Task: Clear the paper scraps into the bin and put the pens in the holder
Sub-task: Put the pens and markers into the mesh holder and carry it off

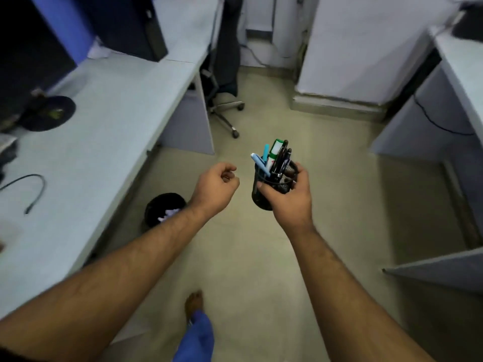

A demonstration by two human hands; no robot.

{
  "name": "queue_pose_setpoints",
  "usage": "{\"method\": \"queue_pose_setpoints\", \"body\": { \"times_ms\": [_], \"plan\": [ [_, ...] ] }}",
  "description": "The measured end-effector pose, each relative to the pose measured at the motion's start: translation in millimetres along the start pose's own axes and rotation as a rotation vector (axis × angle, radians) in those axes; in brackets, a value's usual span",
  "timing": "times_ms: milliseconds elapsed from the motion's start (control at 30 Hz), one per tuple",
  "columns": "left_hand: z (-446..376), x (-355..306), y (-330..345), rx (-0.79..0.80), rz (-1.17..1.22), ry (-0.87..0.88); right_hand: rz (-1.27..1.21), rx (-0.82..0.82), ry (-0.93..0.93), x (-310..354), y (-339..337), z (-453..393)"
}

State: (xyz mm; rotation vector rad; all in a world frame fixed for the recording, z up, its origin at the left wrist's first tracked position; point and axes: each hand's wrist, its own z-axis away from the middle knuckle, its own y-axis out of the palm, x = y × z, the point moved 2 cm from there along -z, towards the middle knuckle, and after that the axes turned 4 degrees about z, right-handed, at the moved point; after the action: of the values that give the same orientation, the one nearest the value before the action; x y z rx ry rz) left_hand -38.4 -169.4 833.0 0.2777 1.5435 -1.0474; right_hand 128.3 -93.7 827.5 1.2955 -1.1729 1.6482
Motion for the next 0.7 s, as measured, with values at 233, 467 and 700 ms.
{"method": "queue_pose_setpoints", "body": {
  "times_ms": [233, 467, 700],
  "plan": [
    [-46, 116, -188, -0.094, -0.216, -0.073, 0.048, 0.208, 0.002, 36, 196, 4],
    [-89, 268, -325, -0.215, -0.333, -0.275, 0.129, 0.436, -0.012, 53, 381, 5],
    [-102, 356, -348, -0.272, -0.710, -0.229, 0.202, 0.597, -0.023, 54, 510, -10]
  ]
}}
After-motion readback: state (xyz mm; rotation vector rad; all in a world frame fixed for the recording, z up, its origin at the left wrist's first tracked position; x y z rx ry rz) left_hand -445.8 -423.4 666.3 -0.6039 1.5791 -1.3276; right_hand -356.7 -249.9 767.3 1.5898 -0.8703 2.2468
